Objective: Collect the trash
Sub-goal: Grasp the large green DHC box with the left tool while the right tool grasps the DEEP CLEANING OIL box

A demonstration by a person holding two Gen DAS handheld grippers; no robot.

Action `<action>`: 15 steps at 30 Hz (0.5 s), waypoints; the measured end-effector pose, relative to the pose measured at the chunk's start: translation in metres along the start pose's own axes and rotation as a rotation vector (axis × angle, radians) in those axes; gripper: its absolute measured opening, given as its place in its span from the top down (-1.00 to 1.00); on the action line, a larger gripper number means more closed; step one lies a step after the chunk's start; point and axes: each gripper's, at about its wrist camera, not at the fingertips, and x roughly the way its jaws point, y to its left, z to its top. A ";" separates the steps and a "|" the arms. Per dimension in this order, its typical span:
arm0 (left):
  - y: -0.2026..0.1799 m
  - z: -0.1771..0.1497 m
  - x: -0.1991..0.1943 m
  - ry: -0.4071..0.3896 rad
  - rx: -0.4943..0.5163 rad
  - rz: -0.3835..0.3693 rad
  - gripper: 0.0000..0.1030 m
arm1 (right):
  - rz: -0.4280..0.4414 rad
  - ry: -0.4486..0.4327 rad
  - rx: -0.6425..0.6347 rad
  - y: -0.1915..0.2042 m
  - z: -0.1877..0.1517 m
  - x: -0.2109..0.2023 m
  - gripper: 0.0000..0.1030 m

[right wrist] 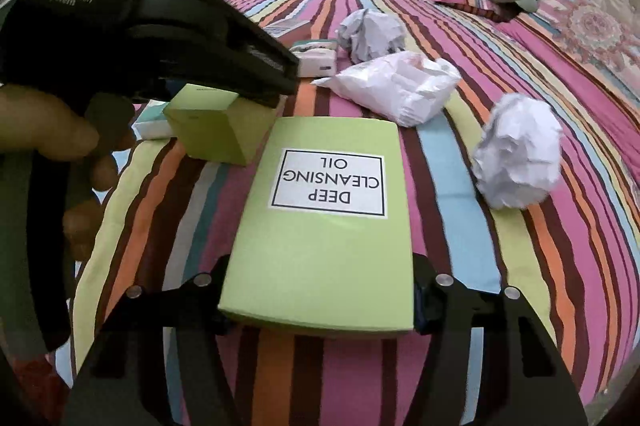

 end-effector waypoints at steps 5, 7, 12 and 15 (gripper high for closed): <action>-0.003 -0.010 -0.021 -0.028 0.013 0.012 -0.10 | 0.000 -0.010 0.041 -0.010 -0.005 -0.016 -0.12; -0.004 -0.015 -0.030 -0.036 0.013 0.010 -0.10 | 0.001 -0.014 0.053 -0.014 -0.005 -0.021 -0.12; 0.000 -0.037 -0.058 -0.054 0.002 -0.005 -0.10 | 0.007 -0.026 0.075 -0.024 -0.004 -0.036 -0.12; 0.002 -0.055 -0.077 -0.064 0.011 -0.005 -0.10 | 0.018 -0.028 0.092 -0.030 -0.008 -0.046 -0.12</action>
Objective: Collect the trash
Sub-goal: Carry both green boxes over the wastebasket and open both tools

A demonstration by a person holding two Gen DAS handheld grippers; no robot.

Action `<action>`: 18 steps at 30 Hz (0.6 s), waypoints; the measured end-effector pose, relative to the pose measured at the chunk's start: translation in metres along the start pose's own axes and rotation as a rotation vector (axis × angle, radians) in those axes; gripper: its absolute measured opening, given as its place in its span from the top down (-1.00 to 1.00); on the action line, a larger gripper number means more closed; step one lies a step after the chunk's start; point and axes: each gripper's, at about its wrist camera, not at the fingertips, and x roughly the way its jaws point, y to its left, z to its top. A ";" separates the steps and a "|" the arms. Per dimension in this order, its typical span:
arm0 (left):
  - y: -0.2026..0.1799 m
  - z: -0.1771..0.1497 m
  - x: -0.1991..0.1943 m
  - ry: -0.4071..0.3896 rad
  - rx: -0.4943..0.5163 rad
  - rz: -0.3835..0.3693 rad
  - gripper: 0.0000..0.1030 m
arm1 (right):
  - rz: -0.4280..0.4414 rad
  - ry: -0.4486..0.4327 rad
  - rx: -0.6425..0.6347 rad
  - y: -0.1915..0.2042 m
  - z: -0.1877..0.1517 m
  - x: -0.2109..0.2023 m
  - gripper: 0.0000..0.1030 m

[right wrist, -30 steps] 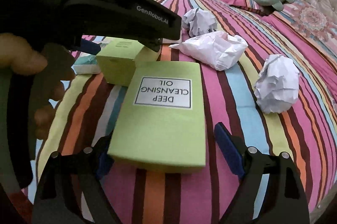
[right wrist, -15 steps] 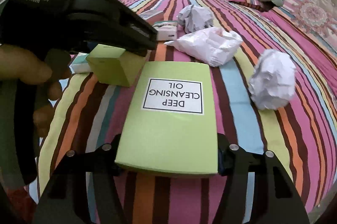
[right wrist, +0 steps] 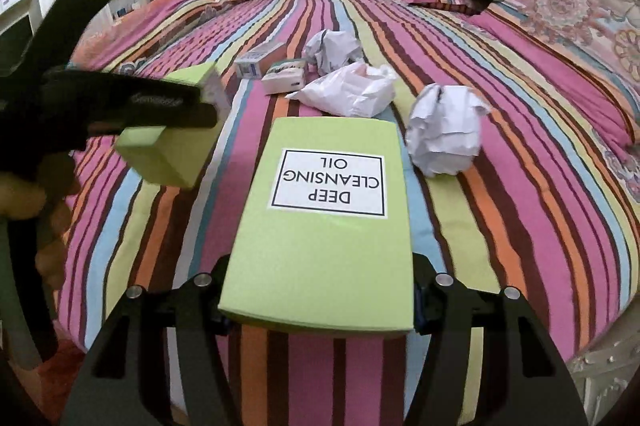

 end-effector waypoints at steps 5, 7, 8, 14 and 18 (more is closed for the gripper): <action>0.005 -0.030 -0.027 -0.012 0.001 -0.008 -0.10 | 0.034 0.025 0.062 -0.013 -0.010 -0.017 -0.12; 0.006 -0.048 -0.040 -0.016 0.011 -0.010 -0.10 | 0.048 0.034 0.080 -0.018 -0.016 -0.026 -0.12; 0.007 -0.058 -0.046 -0.016 0.015 -0.013 -0.10 | 0.053 0.037 0.082 -0.018 -0.020 -0.028 -0.12; 0.010 -0.110 -0.072 -0.007 0.012 -0.037 -0.10 | 0.100 0.077 0.101 -0.021 -0.047 -0.048 -0.12; 0.009 -0.147 -0.087 0.013 0.002 -0.062 -0.10 | 0.124 0.101 0.101 -0.019 -0.066 -0.059 -0.13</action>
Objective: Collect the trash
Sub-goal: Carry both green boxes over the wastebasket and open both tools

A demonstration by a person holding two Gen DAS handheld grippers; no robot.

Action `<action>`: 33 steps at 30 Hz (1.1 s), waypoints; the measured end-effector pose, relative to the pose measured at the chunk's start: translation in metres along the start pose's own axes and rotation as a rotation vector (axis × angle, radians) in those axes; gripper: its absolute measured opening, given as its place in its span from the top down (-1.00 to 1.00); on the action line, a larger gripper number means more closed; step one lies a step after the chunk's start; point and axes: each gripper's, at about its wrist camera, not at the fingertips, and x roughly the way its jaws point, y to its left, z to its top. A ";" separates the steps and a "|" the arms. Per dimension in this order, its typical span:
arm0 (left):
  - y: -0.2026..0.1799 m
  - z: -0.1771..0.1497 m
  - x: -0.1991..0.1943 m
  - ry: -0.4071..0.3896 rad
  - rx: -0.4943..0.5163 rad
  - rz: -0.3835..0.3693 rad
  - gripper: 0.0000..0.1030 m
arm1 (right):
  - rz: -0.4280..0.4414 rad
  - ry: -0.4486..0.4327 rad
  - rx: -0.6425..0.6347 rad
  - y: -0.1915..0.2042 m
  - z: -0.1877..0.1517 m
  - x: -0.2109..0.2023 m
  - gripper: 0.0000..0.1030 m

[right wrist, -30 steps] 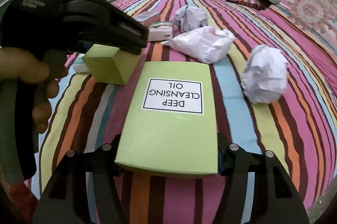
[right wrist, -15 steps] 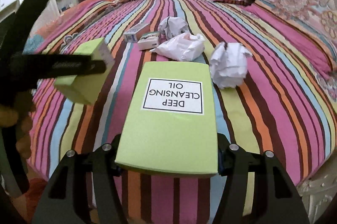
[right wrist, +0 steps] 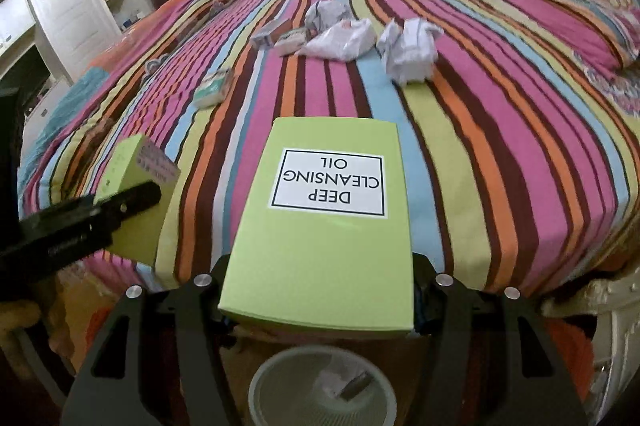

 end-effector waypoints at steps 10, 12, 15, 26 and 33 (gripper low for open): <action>-0.021 -0.089 -0.015 0.082 0.062 0.001 -0.10 | 0.034 0.136 0.021 0.003 -0.056 -0.008 -0.12; -0.024 -0.108 -0.009 0.123 0.052 -0.016 -0.10 | 0.045 0.191 0.045 0.002 -0.068 -0.004 -0.12; -0.027 -0.127 0.002 0.177 0.056 -0.017 -0.10 | 0.057 0.282 0.079 0.000 -0.084 0.005 -0.12; -0.035 -0.167 0.061 0.443 0.058 -0.030 -0.10 | 0.047 0.607 0.216 -0.016 -0.126 0.058 -0.12; -0.037 -0.185 0.114 0.662 0.042 -0.014 -0.10 | 0.014 0.751 0.289 -0.024 -0.133 0.096 -0.12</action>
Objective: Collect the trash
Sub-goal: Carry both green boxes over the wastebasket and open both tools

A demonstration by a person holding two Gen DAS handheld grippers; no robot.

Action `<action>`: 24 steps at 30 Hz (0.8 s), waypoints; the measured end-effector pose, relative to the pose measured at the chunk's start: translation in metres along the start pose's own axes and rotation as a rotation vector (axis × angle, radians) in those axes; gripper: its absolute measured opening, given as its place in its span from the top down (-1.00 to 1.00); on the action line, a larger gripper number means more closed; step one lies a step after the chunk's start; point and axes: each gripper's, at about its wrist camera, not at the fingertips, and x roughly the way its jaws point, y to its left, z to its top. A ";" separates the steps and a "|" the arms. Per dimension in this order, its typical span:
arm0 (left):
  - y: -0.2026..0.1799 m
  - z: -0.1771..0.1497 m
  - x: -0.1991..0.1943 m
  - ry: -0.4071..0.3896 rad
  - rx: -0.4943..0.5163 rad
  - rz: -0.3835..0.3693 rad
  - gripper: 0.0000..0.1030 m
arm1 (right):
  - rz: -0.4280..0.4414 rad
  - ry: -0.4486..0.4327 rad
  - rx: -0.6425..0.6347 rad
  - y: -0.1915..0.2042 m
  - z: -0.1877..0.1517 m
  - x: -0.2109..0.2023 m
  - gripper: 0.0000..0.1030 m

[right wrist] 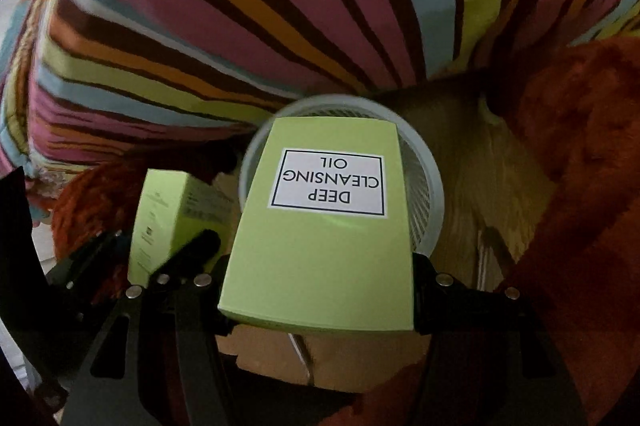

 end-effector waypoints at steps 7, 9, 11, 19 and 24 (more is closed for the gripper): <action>0.001 0.015 0.041 0.133 -0.031 0.037 -0.10 | -0.007 0.102 0.086 -0.016 0.014 0.034 -0.12; 0.001 0.016 0.048 0.154 -0.044 0.036 -0.10 | -0.006 0.134 0.111 -0.020 0.015 0.044 -0.12; 0.006 0.016 0.055 0.175 -0.064 0.026 -0.11 | -0.002 0.163 0.129 -0.026 0.016 0.052 -0.12; 0.011 0.018 0.074 0.238 -0.111 0.010 -0.12 | -0.032 0.226 0.126 -0.025 0.017 0.077 -0.12; 0.013 0.017 0.084 0.291 -0.126 0.003 -0.46 | -0.037 0.256 0.125 -0.024 0.020 0.091 -0.21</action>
